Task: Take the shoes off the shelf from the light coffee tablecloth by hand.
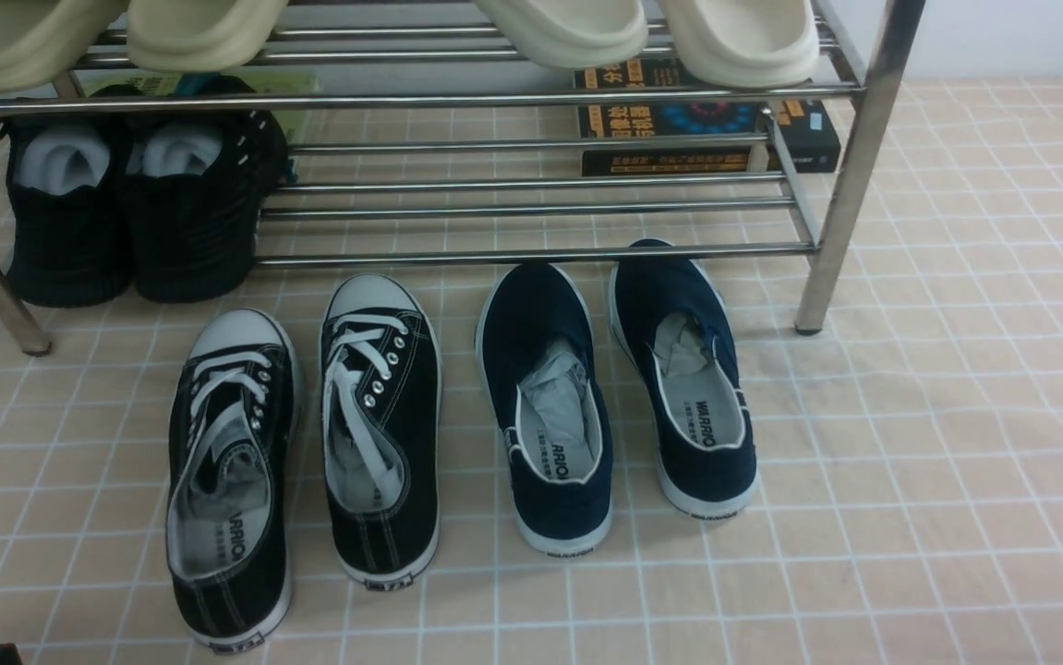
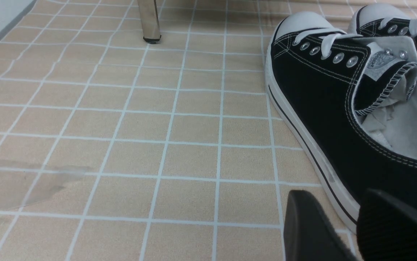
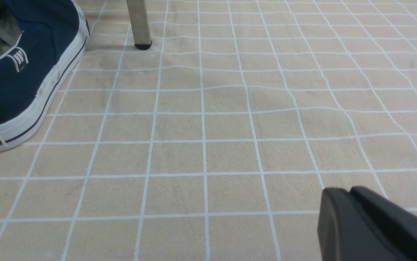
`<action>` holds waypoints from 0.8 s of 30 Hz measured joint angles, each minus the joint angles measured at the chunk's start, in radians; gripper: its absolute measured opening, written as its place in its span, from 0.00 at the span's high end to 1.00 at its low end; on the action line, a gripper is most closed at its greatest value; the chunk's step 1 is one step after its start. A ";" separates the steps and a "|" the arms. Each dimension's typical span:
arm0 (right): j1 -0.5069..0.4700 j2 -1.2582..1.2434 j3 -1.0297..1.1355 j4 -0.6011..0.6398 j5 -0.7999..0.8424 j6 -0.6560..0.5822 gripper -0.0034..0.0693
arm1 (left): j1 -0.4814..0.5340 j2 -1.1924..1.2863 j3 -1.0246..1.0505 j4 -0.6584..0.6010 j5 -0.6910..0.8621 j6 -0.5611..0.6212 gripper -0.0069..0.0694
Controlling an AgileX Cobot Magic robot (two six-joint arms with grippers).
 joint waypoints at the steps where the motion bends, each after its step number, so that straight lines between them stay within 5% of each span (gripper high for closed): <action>1: 0.000 0.000 0.000 0.000 0.000 0.000 0.88 | 0.000 0.000 0.000 0.000 0.000 0.000 0.59; 24: 0.000 0.000 0.000 0.000 0.000 0.000 0.85 | 0.000 0.000 0.000 0.000 0.000 -0.001 0.59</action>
